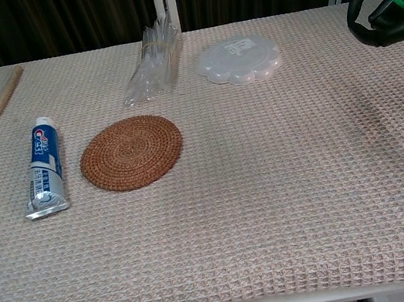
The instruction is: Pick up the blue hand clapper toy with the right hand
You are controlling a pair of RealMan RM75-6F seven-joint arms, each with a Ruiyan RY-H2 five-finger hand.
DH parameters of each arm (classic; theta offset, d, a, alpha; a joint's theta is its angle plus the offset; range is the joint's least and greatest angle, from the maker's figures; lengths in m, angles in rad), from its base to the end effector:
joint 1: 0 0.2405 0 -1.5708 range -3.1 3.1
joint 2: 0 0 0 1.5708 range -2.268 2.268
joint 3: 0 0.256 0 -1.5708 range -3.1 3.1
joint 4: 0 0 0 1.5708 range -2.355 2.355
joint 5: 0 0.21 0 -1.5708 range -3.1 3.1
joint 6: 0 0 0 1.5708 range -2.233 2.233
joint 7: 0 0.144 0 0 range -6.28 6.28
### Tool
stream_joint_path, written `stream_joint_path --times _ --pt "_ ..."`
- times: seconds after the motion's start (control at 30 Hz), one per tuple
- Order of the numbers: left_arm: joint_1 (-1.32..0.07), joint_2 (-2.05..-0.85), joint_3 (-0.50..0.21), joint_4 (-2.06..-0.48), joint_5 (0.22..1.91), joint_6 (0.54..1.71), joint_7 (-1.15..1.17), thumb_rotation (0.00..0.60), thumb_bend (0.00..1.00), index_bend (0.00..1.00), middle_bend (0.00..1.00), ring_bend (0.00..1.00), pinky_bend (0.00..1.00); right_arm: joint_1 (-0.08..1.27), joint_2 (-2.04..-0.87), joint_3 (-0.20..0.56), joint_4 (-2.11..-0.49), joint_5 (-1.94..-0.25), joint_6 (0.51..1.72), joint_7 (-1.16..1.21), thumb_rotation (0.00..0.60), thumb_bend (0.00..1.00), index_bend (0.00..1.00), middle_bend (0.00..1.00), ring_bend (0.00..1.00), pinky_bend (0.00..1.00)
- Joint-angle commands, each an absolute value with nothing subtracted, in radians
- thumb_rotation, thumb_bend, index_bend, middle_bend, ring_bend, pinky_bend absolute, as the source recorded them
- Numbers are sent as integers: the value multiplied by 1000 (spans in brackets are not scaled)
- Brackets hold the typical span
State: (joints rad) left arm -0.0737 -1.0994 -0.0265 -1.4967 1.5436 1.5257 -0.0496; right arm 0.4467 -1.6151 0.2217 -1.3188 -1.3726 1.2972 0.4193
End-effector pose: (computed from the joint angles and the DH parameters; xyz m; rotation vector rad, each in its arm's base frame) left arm -0.3301 0.1742 0.1772 -1.4246 -0.8127 -0.8670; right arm -0.2229 -0.3109 0.0268 1.2429 -1.3364 1.5307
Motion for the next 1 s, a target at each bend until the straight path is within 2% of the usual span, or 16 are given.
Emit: stream_joint_path --times 0.03,0.23,0.47,0.7,0.8,0.93,1.0 --pt "-74 -1100 -26 -1497 1543 1525 -49 600 216 108 45 0 96 440 -1604 223 -1340 -1389 1305 469 600 879 1000 1000 1000 1000" --pt "-73 -1099 -26 -1498 1543 1526 -47 600 215 108 45 0 96 422 -1599 262 -1384 -1383 1350 561 600 898 1000 1000 1000 1000" --pt "-75 -1101 -27 -1498 1544 1523 -47 600 216 110 44 0 96 417 -1568 289 -1434 -1388 1379 527 600 919 1000 1000 1000 1000" --pt "-77 -1104 -26 -1494 1544 1520 -52 600 211 110 44 0 96 418 -1538 296 -1468 -1357 1335 545 600 929 1000 1000 1000 1000" --pt "-76 -1104 -25 -1491 1542 1519 -55 600 207 110 44 0 96 432 -1524 274 -1440 -1350 1289 455 600 931 1000 1000 1000 1000" --pt "-77 -1106 -25 -1488 1541 1515 -60 600 206 110 45 0 96 482 -1467 203 -1401 -1300 1152 39 600 936 1000 1000 1000 1000" --pt "-77 -1107 -24 -1487 1541 1514 -62 600 206 111 45 0 96 504 -1455 170 -1376 -1289 1125 -188 600 932 1000 1000 1000 1000"
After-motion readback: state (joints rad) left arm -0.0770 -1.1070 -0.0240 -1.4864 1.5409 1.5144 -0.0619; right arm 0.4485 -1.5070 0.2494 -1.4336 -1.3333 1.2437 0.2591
